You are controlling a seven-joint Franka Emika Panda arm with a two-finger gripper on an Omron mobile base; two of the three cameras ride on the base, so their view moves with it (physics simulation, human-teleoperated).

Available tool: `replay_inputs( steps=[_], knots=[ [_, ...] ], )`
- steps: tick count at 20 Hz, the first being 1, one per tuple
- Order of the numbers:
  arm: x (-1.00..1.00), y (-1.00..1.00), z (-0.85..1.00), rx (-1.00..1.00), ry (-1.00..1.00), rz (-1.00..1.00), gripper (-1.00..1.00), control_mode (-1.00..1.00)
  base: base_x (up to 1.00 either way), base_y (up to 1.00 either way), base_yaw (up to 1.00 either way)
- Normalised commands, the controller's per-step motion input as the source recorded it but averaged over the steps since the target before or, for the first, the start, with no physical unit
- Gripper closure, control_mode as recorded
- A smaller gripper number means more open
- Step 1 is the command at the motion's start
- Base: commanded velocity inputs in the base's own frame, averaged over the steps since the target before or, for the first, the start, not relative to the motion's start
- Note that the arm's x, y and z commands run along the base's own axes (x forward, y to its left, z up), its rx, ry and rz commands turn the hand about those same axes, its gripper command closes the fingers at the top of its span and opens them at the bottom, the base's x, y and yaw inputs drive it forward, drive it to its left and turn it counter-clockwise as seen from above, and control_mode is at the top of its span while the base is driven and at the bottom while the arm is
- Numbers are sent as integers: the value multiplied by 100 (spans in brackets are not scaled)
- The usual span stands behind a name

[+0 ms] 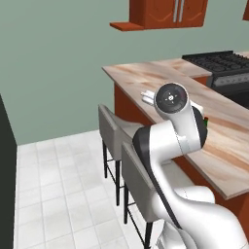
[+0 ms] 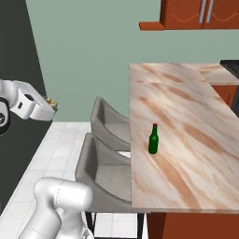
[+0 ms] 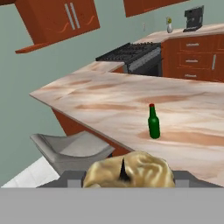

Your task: Get the candle and the beer from the cabinet and move them to the dining counter.

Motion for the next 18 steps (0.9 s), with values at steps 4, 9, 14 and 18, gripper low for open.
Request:
replay_inputs(
  steps=[4,9,14,18],
  knots=[
    [0,0,0,0,0,0,100,100,32,-8,0],
    [0,0,0,0,0,0,100,100,21,0,0],
    [0,0,0,0,0,0,100,100,0,0,0],
    [0,0,0,0,0,0,100,100,0,0,0]
  ],
)
